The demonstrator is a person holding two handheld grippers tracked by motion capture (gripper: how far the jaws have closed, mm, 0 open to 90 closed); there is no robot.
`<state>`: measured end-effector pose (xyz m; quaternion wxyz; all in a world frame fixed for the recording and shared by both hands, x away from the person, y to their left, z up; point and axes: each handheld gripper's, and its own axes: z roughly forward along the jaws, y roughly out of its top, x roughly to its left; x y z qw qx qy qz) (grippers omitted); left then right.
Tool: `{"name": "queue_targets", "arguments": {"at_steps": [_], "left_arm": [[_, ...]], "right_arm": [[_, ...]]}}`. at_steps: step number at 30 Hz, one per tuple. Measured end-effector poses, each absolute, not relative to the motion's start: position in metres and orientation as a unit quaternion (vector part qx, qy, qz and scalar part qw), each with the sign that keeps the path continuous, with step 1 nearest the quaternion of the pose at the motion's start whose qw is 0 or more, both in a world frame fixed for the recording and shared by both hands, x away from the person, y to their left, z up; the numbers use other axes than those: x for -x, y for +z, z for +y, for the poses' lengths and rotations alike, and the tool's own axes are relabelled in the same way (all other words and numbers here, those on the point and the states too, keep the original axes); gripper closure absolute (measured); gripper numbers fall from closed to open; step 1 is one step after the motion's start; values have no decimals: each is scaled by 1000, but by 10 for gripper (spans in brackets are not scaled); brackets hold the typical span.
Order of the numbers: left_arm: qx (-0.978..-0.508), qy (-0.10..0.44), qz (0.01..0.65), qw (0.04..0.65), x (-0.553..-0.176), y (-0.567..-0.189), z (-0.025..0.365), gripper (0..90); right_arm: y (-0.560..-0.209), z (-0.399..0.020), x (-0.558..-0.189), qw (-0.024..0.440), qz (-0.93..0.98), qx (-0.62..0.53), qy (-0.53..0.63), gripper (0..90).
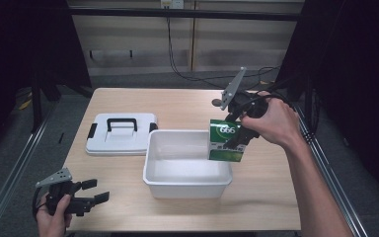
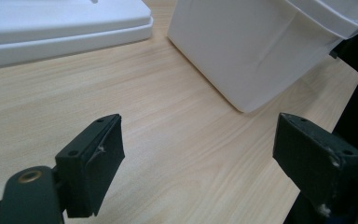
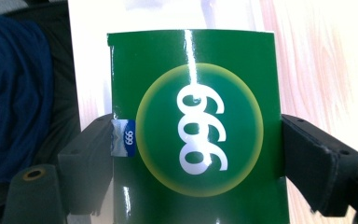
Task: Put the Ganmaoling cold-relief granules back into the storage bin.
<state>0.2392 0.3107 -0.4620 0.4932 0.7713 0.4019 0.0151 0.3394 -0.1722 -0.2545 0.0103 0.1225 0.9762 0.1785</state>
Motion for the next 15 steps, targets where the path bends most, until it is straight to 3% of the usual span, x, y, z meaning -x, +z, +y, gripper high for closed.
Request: {"name": "queue_targets", "arguments": {"at_steps": [15], "left_arm": [[-770, 15, 402, 495, -239, -462, 310, 163]], "right_arm": [[-258, -141, -348, 7, 988, -101, 118, 164]]}}
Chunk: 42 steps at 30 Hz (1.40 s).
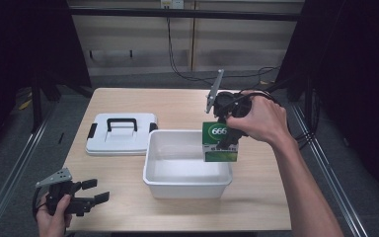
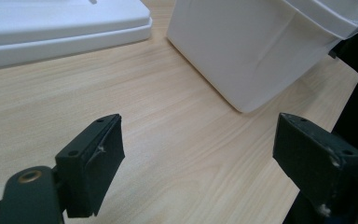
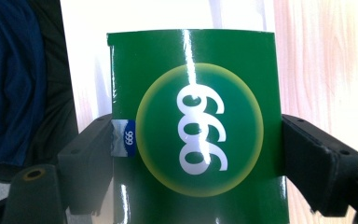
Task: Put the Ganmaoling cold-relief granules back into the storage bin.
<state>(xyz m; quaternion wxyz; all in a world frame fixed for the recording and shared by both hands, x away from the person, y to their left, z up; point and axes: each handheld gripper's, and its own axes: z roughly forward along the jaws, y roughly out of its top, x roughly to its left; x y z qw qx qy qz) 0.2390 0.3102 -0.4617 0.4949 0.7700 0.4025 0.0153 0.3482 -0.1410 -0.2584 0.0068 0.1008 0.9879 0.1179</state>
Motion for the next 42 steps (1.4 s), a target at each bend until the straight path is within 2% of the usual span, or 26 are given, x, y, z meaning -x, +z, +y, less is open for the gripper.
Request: {"name": "queue_targets", "arguments": {"at_steps": [22, 42], "left_arm": [[-772, 14, 400, 493, -239, -462, 311, 163], [-772, 13, 401, 493, -240, -462, 310, 163]], "right_arm": [[-279, -107, -363, -17, 993, -79, 88, 163], [-304, -102, -368, -24, 994, -77, 67, 162]]}}
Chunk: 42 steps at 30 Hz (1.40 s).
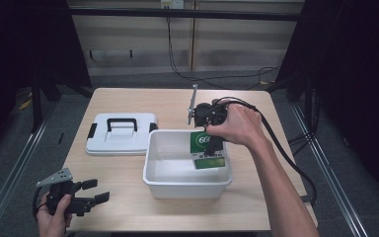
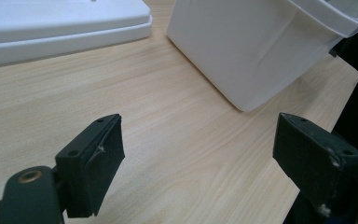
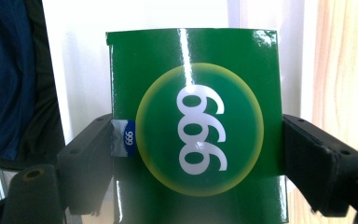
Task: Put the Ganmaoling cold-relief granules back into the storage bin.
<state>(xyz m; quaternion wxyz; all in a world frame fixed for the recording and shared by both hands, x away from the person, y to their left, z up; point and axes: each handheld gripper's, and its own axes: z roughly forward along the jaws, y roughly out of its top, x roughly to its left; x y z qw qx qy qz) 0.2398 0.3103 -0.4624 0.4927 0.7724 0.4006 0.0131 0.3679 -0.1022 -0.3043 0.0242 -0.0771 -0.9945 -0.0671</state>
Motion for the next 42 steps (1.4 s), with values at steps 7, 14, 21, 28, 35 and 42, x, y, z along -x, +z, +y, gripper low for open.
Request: {"name": "queue_targets", "arguments": {"at_steps": [7, 14, 21, 28, 35, 42], "left_arm": [[-772, 13, 401, 493, -240, -463, 310, 163], [-771, 12, 403, 493, -240, -463, 310, 163], [-773, 16, 401, 492, -240, -463, 310, 163], [-772, 15, 402, 492, -240, -462, 310, 163], [-771, 14, 403, 493, -240, -463, 310, 163], [-771, 14, 403, 493, -240, -463, 310, 163]], "right_arm": [[-320, -107, -370, 35, -993, 88, -65, 162], [-332, -112, -371, 42, -993, 87, -74, 161], [-342, -112, -372, 45, -993, 85, -67, 162], [-349, -111, -371, 43, -994, 82, -64, 160], [-359, -112, -371, 44, -995, 76, -56, 160], [-368, -111, -371, 45, -995, 72, -51, 160]]}}
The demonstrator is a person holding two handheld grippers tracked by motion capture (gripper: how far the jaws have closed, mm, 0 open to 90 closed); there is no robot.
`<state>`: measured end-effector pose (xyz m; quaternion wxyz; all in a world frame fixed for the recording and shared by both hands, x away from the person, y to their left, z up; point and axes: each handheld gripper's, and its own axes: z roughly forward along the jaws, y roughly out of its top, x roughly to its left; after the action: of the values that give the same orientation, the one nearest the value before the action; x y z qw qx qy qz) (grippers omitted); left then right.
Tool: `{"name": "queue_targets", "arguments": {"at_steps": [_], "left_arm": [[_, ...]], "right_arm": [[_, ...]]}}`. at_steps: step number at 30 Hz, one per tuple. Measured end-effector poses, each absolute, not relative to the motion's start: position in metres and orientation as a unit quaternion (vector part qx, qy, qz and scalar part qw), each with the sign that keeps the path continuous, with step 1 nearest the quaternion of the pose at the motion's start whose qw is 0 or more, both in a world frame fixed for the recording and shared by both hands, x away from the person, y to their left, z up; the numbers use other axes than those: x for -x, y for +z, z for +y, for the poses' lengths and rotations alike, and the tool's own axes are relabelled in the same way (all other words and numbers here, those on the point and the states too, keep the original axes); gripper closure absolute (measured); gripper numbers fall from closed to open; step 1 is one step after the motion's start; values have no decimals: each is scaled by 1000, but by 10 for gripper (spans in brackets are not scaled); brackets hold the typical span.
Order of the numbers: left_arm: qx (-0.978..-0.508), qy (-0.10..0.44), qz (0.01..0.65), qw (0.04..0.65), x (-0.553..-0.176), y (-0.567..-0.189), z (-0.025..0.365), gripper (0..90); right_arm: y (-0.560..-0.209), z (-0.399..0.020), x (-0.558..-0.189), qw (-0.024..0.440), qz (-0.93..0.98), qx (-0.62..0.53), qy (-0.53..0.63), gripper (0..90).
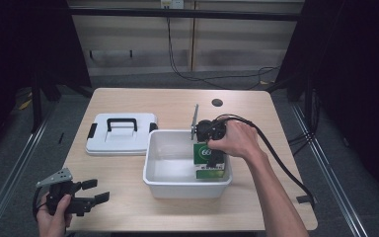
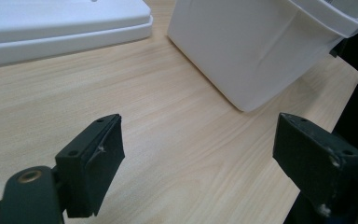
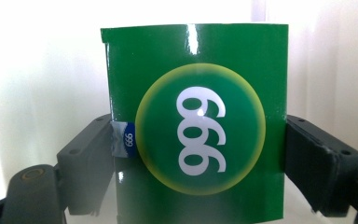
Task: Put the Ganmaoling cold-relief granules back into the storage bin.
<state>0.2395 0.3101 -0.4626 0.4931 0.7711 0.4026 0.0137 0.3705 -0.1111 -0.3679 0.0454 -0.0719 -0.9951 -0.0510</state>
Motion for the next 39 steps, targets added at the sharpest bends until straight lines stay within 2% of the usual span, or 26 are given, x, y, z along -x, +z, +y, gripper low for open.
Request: {"name": "queue_targets", "arguments": {"at_steps": [39], "left_arm": [[-771, 15, 401, 494, -240, -462, 310, 163]], "right_arm": [[-403, -110, -369, 52, -996, 70, -16, 156]]}}
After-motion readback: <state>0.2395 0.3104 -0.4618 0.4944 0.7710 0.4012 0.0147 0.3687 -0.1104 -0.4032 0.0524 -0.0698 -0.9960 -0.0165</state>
